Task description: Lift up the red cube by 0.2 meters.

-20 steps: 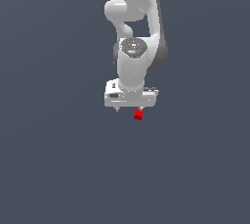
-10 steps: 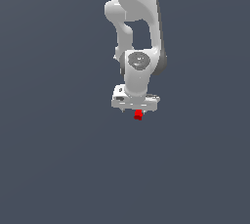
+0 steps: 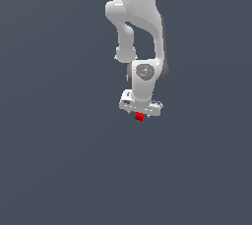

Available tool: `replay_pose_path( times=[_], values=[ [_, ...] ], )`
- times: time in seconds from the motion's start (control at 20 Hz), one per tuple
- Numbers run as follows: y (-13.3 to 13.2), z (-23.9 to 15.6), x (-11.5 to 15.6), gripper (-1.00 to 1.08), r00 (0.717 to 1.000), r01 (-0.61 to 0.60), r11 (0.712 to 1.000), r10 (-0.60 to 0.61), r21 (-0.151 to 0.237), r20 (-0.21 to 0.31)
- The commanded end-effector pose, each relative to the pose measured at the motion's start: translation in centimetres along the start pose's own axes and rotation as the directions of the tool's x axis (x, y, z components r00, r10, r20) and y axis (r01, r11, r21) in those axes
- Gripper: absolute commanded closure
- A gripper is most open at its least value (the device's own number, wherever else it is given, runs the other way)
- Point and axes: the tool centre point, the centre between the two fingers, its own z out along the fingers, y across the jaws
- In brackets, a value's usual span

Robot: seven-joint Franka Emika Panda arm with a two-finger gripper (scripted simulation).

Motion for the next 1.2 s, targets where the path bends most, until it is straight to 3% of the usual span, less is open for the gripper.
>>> replay_pose_path(
  times=[0.0, 0.35, 0.4, 1.15],
  values=[
    [-0.33, 0.83, -0.31, -0.92, 1.000, -0.021, 1.000, 0.021, 0.001, -0.001],
    [-0.68, 1.47, -0.46, -0.92, 0.999, -0.034, 0.999, 0.034, 0.003, -0.001],
    [-0.68, 1.47, -0.46, 1.08, 0.999, -0.034, 0.999, 0.034, 0.003, -0.001],
    [-0.69, 0.81, -0.51, 1.08, 0.999, -0.034, 0.999, 0.034, 0.003, -0.001]
  ],
)
